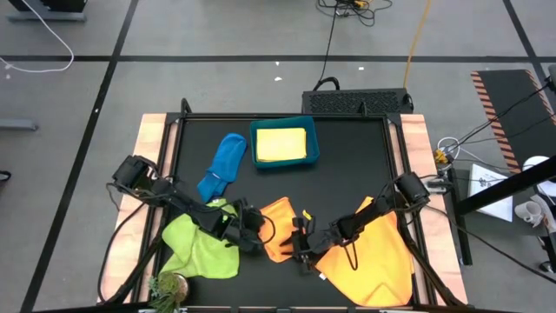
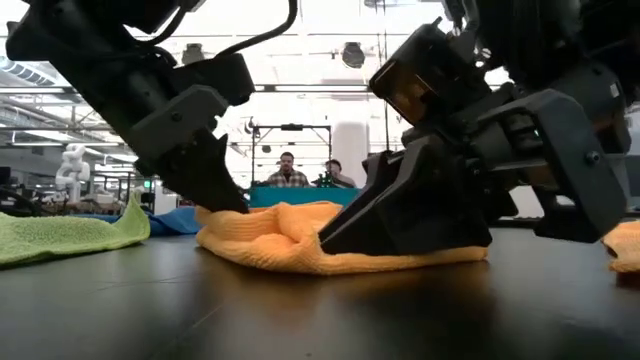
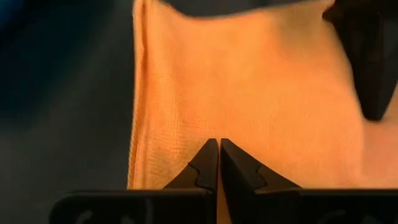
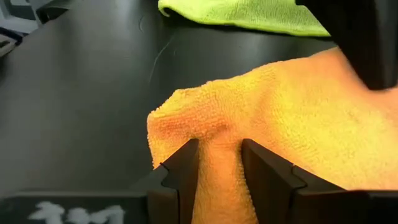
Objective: Fold microfiber towels
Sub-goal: Put the folded orange microfiber cloth into the blue bin
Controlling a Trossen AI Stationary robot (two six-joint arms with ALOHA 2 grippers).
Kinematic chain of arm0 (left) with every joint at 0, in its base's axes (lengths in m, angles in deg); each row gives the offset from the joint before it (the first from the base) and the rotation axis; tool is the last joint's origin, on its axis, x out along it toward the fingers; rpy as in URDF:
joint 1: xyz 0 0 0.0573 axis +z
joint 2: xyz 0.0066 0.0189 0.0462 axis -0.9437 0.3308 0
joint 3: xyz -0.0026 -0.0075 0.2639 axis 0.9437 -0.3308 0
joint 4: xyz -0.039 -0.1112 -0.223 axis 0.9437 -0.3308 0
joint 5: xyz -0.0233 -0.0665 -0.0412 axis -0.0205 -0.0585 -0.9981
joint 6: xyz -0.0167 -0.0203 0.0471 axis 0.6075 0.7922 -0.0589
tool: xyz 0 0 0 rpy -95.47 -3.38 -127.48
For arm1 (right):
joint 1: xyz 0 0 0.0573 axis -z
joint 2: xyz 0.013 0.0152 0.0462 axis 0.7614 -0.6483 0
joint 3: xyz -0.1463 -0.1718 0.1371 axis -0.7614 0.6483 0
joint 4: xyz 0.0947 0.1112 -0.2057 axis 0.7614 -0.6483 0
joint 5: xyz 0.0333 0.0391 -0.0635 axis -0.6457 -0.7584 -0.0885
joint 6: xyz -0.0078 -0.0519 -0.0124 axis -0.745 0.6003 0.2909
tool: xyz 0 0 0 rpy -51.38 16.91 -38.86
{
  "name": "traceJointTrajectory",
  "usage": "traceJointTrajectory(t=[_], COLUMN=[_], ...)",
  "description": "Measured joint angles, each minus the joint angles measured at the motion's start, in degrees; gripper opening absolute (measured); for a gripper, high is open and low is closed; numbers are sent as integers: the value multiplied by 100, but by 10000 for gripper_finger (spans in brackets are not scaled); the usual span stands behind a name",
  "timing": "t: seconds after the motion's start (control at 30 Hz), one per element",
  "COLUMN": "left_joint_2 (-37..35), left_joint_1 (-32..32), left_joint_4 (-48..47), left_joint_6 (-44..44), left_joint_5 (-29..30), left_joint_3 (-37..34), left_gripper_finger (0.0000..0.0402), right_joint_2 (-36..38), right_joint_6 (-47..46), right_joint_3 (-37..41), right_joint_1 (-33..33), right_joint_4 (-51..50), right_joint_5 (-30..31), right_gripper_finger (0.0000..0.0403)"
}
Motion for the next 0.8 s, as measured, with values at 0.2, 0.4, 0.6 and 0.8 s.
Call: traceJointTrajectory(t=[0.2, 0.4, 0.6, 0.8], left_joint_2=[0, -74, -72, -72], left_joint_1=[-228, -750, -942, -919], left_joint_4=[2, 1082, 1262, 1209], left_joint_6=[-58, -1050, -1484, -1528], left_joint_5=[-504, -399, -141, 99], left_joint_3=[-4, 2, 0, -2], left_gripper_finger=[21, 21, 21, 21], right_joint_2=[315, 771, 1430, 2307], right_joint_6=[15, 341, 529, 525], right_joint_3=[-4, 3, 7, 56], right_joint_1=[28, 78, 115, -59], right_joint_4=[-1022, -2374, -3797, -4079], right_joint_5=[-400, -807, -1049, -1070], right_gripper_finger=[120, 120, 120, 120])
